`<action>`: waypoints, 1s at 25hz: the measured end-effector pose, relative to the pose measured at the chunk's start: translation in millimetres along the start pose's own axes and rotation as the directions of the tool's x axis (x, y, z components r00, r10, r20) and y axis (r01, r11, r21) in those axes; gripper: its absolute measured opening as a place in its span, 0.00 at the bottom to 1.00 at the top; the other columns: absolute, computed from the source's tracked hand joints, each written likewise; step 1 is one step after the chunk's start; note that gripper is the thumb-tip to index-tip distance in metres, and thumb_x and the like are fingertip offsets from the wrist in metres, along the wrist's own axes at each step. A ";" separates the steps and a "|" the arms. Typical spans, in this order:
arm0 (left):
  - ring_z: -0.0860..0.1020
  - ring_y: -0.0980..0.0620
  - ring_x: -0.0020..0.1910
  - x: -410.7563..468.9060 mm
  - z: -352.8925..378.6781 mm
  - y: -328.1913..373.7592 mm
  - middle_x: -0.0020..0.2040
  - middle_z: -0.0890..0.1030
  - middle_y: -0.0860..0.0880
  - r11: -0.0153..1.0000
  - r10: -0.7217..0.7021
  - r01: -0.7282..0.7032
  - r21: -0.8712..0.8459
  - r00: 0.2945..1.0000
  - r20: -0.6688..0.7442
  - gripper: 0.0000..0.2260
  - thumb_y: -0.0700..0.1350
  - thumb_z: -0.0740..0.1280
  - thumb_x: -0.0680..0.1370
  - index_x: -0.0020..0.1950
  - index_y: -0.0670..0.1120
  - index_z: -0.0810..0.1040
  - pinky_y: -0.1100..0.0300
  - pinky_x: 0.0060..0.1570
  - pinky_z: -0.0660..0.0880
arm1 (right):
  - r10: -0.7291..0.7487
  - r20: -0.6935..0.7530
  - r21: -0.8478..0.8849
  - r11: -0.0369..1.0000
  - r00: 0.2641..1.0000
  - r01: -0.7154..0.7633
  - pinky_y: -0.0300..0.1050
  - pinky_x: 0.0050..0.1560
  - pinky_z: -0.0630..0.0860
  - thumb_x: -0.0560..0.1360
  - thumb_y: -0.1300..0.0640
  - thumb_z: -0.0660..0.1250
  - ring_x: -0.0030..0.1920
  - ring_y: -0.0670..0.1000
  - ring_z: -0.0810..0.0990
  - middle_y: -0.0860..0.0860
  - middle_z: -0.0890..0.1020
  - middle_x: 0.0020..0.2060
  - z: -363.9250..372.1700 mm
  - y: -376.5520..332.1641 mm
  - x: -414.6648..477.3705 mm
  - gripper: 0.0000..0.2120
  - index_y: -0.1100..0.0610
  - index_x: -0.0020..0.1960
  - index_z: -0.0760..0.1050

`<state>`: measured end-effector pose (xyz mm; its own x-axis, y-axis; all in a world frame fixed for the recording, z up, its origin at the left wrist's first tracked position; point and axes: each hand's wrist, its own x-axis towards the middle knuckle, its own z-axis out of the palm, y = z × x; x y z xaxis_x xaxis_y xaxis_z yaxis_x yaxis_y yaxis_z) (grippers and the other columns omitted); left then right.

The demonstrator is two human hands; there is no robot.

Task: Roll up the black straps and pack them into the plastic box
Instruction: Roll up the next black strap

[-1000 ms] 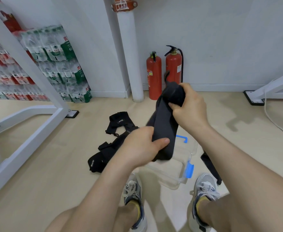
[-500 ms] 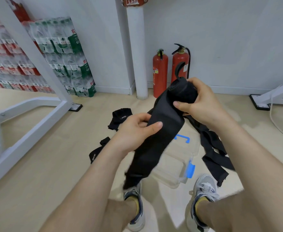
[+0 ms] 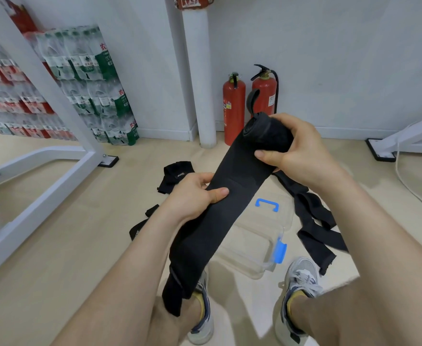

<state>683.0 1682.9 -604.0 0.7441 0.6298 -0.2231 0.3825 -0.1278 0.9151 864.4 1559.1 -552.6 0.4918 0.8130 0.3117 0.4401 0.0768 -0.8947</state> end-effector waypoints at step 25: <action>0.81 0.44 0.60 2.4 13.9 16.9 0.59 0.84 0.44 0.932 0.263 -0.223 -0.288 0.959 0.110 0.24 0.40 0.80 0.67 0.61 0.44 0.79 0.48 0.60 0.76 | -0.002 0.326 0.030 1.000 0.945 -0.008 0.53 0.50 0.83 0.70 0.67 0.75 0.48 0.52 0.86 0.51 0.86 0.47 -11.9 -21.7 -4.7 0.18 0.56 0.58 0.80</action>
<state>698.8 1671.6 -593.7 0.8739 0.4861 -0.0101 0.0331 -0.0387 0.9987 861.4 1546.7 -530.9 0.2186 0.9567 0.1921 0.4137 0.0874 -0.9062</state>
